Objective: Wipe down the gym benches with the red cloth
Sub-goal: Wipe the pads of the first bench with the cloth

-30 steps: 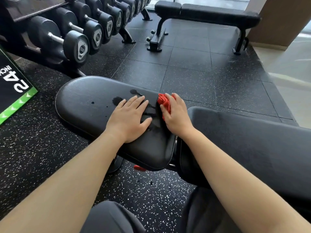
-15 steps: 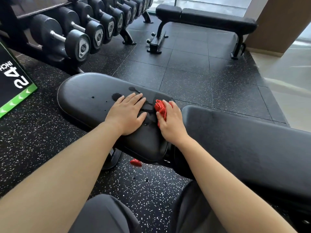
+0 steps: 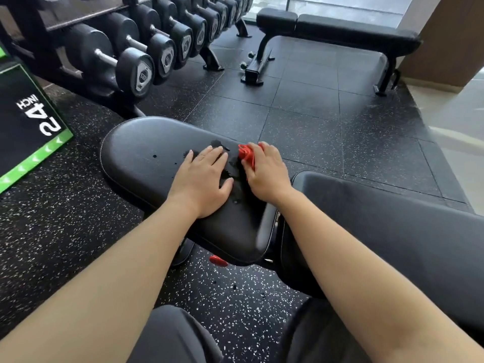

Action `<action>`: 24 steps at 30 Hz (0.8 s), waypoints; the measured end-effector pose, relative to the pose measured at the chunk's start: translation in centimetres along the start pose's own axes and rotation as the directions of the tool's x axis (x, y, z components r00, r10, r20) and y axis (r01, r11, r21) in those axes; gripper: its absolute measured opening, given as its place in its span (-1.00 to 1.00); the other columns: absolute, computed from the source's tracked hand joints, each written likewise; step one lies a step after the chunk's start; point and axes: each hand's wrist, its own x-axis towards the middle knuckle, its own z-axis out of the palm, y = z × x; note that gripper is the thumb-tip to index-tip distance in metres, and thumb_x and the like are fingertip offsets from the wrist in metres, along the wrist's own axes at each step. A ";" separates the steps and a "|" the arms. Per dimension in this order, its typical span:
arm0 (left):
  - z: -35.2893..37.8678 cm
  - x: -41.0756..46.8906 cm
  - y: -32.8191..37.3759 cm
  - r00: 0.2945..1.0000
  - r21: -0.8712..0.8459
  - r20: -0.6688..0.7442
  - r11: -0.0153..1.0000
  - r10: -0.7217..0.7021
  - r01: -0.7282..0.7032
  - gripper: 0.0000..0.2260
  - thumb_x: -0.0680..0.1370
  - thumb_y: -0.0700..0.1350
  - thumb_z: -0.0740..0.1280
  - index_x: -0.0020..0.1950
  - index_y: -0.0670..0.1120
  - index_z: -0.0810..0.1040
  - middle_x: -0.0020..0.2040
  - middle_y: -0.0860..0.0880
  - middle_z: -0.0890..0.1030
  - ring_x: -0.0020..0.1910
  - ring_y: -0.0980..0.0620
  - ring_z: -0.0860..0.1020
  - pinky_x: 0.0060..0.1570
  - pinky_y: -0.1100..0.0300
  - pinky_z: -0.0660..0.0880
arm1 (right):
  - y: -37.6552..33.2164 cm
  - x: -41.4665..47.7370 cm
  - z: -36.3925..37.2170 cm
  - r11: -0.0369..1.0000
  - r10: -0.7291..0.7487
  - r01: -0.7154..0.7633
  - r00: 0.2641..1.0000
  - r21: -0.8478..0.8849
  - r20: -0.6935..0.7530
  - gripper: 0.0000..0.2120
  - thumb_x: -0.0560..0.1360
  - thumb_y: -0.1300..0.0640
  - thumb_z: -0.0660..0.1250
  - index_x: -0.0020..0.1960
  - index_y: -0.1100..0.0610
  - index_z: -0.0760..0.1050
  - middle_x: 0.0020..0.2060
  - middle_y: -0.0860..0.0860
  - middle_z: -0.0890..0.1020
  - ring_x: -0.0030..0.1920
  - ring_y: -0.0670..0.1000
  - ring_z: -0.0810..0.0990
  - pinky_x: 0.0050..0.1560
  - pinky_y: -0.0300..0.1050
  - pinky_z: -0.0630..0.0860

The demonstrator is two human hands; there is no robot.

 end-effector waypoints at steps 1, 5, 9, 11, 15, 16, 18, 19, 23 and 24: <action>0.0 -0.1 0.0 1.000 0.010 -0.009 1.000 -0.026 0.027 -0.46 0.58 0.11 0.10 0.53 -0.03 0.12 0.55 0.01 0.10 0.53 0.03 0.01 0.48 -0.03 -0.10 | 0.0 0.1 -0.1 1.000 -0.008 0.008 1.000 -0.005 0.002 -0.53 0.58 -0.04 0.13 0.45 0.09 0.22 0.41 0.10 0.27 0.44 0.14 0.16 0.38 0.07 0.20; 0.0 -0.4 0.1 0.996 0.024 -0.019 0.996 -0.090 0.091 -0.46 0.57 0.15 0.06 0.53 0.04 0.10 0.55 -0.02 0.08 0.53 -0.02 -0.01 0.48 -0.06 -0.11 | 0.4 -3.9 -0.8 0.994 -0.094 0.094 0.995 0.054 0.011 -0.51 0.58 0.00 0.15 0.46 0.13 0.21 0.44 0.13 0.25 0.46 0.17 0.12 0.48 -0.01 0.02; 0.0 -0.1 0.0 0.997 0.047 0.025 0.996 -0.076 0.074 -0.45 0.58 0.15 0.02 0.54 0.04 0.01 0.56 -0.01 -0.01 0.53 -0.03 -0.08 0.48 -0.06 -0.14 | 0.7 -5.8 -0.8 0.986 -0.122 0.118 0.992 0.118 0.023 -0.49 0.56 -0.03 0.13 0.45 0.14 0.24 0.43 0.15 0.26 0.47 0.17 0.12 0.48 -0.04 -0.02; 0.0 0.1 0.0 0.997 0.062 0.042 0.996 -0.071 0.069 -0.45 0.59 0.14 0.00 0.55 0.02 -0.02 0.57 -0.01 -0.05 0.53 -0.04 -0.10 0.47 -0.09 -0.16 | 0.6 -3.8 -0.7 0.989 -0.120 0.118 0.993 0.092 0.016 -0.52 0.57 0.00 0.17 0.43 0.16 0.28 0.40 0.16 0.31 0.44 0.18 0.18 0.47 -0.01 0.05; 0.0 0.2 0.0 0.996 0.079 0.049 0.995 -0.070 0.066 -0.45 0.59 0.14 0.00 0.55 0.01 -0.03 0.57 -0.01 -0.05 0.53 -0.04 -0.10 0.47 -0.11 -0.15 | 0.4 1.8 -0.2 0.997 -0.077 0.077 0.997 -0.012 0.015 -0.55 0.58 -0.01 0.16 0.41 0.14 0.29 0.32 0.14 0.39 0.34 0.19 0.31 0.36 0.06 0.24; 0.1 0.2 0.0 0.996 0.077 0.047 0.995 -0.071 0.067 -0.44 0.59 0.14 0.01 0.55 0.01 -0.02 0.57 -0.01 -0.05 0.53 -0.04 -0.09 0.46 -0.11 -0.15 | 0.2 3.0 -0.2 0.998 -0.049 0.050 0.998 -0.027 0.031 -0.55 0.58 -0.03 0.14 0.41 0.12 0.28 0.33 0.13 0.39 0.34 0.18 0.31 0.34 0.09 0.26; 0.1 0.2 0.0 0.997 0.064 0.036 0.996 -0.072 0.070 -0.44 0.59 0.15 0.02 0.54 0.01 0.01 0.56 0.00 -0.02 0.53 -0.03 -0.08 0.46 -0.10 -0.15 | -0.1 4.7 -0.3 0.999 0.024 -0.020 0.995 -0.045 0.094 -0.58 0.59 -0.06 0.10 0.39 0.08 0.28 0.34 0.10 0.38 0.34 0.18 0.32 0.28 0.10 0.30; 0.1 0.3 -0.1 0.997 0.056 0.031 0.996 -0.073 0.071 -0.45 0.58 0.15 0.03 0.54 0.02 0.02 0.56 0.00 -0.01 0.53 -0.03 -0.08 0.46 -0.10 -0.15 | -0.3 5.0 -0.4 0.998 0.049 -0.042 0.991 -0.056 0.121 -0.59 0.59 -0.08 0.09 0.39 0.06 0.28 0.34 0.10 0.38 0.34 0.18 0.32 0.26 0.11 0.30; 0.1 0.2 -0.1 0.997 0.052 0.031 0.996 -0.072 0.070 -0.45 0.58 0.14 0.04 0.54 0.02 0.04 0.56 0.00 0.00 0.53 -0.03 -0.06 0.46 -0.09 -0.14 | -0.1 3.0 -0.8 0.998 -0.003 0.007 0.998 -0.057 0.070 -0.57 0.59 -0.07 0.10 0.42 0.01 0.25 0.36 0.07 0.36 0.35 0.17 0.29 0.27 0.10 0.28; 0.1 0.2 -0.1 0.997 0.051 0.029 0.996 -0.073 0.072 -0.45 0.58 0.14 0.04 0.54 0.02 0.05 0.56 0.00 0.01 0.53 -0.03 -0.06 0.46 -0.09 -0.14 | 0.0 2.0 -0.8 0.998 -0.037 0.039 0.998 -0.051 0.045 -0.55 0.58 -0.06 0.12 0.44 0.03 0.24 0.37 0.07 0.35 0.36 0.16 0.27 0.30 0.08 0.25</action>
